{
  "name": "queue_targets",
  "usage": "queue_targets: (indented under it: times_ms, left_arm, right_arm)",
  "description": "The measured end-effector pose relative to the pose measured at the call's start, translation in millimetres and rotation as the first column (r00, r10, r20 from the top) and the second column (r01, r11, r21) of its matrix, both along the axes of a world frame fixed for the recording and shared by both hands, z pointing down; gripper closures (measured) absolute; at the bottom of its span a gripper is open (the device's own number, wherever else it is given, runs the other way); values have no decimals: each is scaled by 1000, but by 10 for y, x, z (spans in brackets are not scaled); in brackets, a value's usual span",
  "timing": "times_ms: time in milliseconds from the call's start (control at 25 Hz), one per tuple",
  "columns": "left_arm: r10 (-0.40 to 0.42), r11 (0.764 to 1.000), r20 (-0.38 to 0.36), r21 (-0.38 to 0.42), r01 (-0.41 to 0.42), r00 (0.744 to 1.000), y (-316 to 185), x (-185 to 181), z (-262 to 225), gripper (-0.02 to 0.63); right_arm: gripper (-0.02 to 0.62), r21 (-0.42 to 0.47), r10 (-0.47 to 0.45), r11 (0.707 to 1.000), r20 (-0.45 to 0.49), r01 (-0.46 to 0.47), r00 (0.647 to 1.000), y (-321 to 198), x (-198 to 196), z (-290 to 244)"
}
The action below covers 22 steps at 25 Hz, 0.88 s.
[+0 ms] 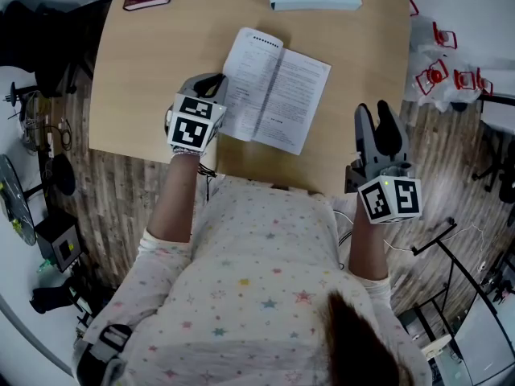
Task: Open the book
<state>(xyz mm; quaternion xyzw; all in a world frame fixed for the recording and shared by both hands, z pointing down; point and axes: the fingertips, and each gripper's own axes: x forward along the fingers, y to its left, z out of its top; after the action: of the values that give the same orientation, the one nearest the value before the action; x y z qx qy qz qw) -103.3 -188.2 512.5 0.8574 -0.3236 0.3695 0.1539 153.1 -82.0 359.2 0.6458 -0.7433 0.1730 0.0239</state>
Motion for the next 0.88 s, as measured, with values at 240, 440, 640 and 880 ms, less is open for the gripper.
queue_targets:
  times_ms: [240, 440, 640, 880]
  left_arm:
    - [-2, 1000, 7, -4, 2, 1000, -93, -96, 53, 584]
    - [9, 1000, 18, -10, -8, 1000, -123, -145, 121, 591]
    - [-4, 1000, 26, -23, 5, 1000, -162, -258, 210, 595]
    - [-17, 999, 14, -38, 18, 1000, -163, -258, 272, 595]
  right_arm:
    - [420, 0, 3, 1000, -5, -3, 1000, -78, -77, -12]
    - [423, -38, -30, 999, 10, 30, 999, -164, -289, 107]
    - [423, -51, -57, 997, 9, 57, 998, -264, -449, 155]
    - [423, -132, -130, 983, 2, 129, 991, -375, -656, 470]
